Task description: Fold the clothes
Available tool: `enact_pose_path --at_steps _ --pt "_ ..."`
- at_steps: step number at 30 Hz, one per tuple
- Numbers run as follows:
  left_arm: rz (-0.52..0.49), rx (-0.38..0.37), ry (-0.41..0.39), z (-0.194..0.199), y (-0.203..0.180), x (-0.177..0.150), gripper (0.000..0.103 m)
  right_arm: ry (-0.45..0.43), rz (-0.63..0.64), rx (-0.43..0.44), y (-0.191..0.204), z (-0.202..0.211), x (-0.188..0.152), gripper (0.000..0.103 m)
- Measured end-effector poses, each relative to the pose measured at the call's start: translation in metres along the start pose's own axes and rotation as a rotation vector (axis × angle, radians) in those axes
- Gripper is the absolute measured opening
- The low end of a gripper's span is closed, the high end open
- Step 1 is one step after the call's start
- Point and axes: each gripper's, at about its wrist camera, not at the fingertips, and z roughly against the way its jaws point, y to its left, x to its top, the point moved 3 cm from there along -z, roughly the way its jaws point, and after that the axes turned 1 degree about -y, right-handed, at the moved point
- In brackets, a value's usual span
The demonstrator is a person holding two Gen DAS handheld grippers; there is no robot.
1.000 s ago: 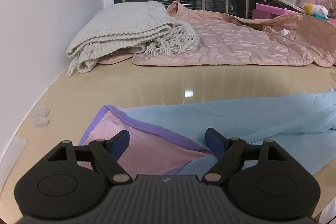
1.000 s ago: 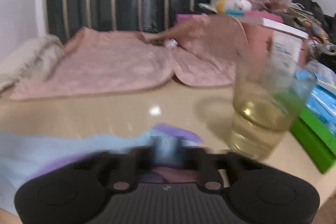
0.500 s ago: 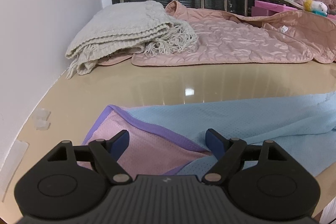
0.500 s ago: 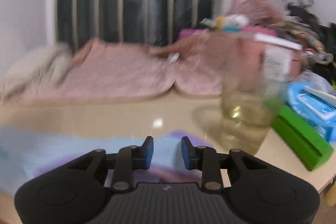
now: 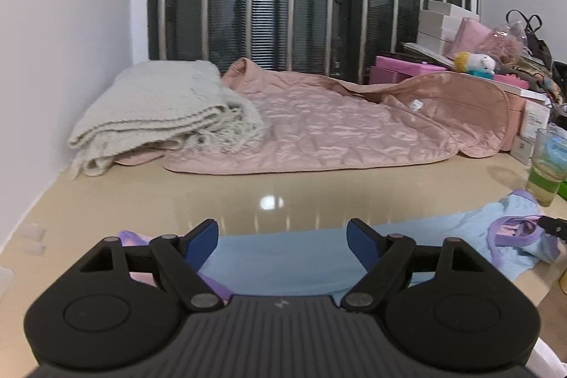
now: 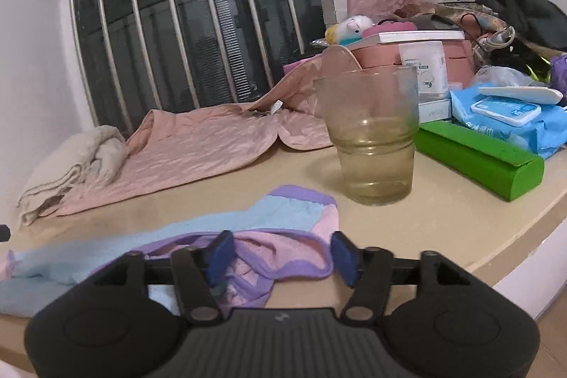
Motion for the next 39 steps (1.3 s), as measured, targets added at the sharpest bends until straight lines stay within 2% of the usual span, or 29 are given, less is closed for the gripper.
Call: enact_pose_path --at_steps 4,7,10,14,16,17,18,19,20,22,23,24,25,26,28,32,34,35,36,37,39 --pt "-0.017 -0.005 0.016 -0.003 -0.006 -0.005 0.081 -0.029 -0.036 0.05 -0.001 0.002 0.001 0.068" --pt "-0.012 -0.002 0.024 -0.005 -0.005 -0.007 0.081 -0.035 -0.016 0.116 -0.002 0.003 0.004 0.078" --pt "-0.006 0.001 0.029 -0.005 -0.003 -0.007 0.081 0.005 0.007 0.202 -0.004 0.002 0.002 0.079" --pt "-0.01 0.0 0.04 -0.004 -0.002 -0.01 0.081 0.006 0.127 0.227 -0.003 0.002 0.0 0.08" --pt "-0.013 0.002 0.046 -0.006 -0.002 -0.011 0.081 0.029 0.149 0.212 -0.006 -0.005 -0.001 0.075" --pt "-0.015 0.003 0.049 -0.007 -0.003 -0.012 0.081 0.044 0.143 0.204 -0.008 -0.009 -0.001 0.065" --pt "-0.018 0.004 0.052 -0.008 -0.003 -0.013 0.081 0.049 0.124 0.202 -0.011 -0.012 0.002 0.039" --pt "-0.021 0.005 0.056 -0.009 -0.003 -0.014 0.081 0.055 0.104 0.199 -0.014 -0.014 0.004 0.021" --pt "-0.023 0.006 0.06 -0.011 -0.003 -0.015 0.081 0.059 0.082 0.198 -0.017 -0.017 0.007 0.012" --pt "-0.021 0.019 0.082 -0.016 -0.002 -0.019 0.081 0.053 0.026 0.197 -0.025 -0.018 0.011 0.016" --pt "-0.02 0.031 0.094 -0.02 -0.001 -0.021 0.081 0.048 0.002 0.192 -0.029 -0.017 0.014 0.025" --pt "-0.019 0.045 0.104 -0.022 0.001 -0.023 0.081 0.033 -0.02 0.179 -0.033 -0.013 0.017 0.043" --pt "-0.016 0.051 0.111 -0.023 0.002 -0.026 0.081 0.013 -0.044 0.153 -0.037 -0.008 0.019 0.05" --pt "-0.01 0.048 0.119 -0.024 0.004 -0.028 0.081 0.003 -0.06 0.143 -0.041 -0.002 0.022 0.05" --pt "-0.01 0.045 0.129 -0.026 0.005 -0.031 0.081 0.012 -0.087 0.163 -0.046 0.007 0.023 0.049" --pt "-0.019 0.043 0.143 -0.03 0.005 -0.038 0.081 0.102 -0.106 0.237 -0.04 0.011 0.016 0.039" --pt "-0.008 0.038 0.146 -0.03 0.007 -0.038 0.081 0.135 -0.099 0.211 -0.034 0.005 0.01 0.034" --pt "-0.001 0.035 0.149 -0.03 0.008 -0.038 0.082 0.133 -0.086 0.213 -0.03 0.002 0.007 0.015" --pt "0.006 0.034 0.152 -0.031 0.009 -0.038 0.083 0.118 -0.058 0.201 -0.024 0.001 0.007 0.006" --pt "0.01 0.035 0.154 -0.031 0.009 -0.038 0.083 0.098 -0.025 0.186 -0.018 0.001 0.007 0.006" --pt "0.013 0.036 0.154 -0.031 0.01 -0.038 0.084 -0.012 0.1 0.125 -0.006 0.013 0.011 0.006"
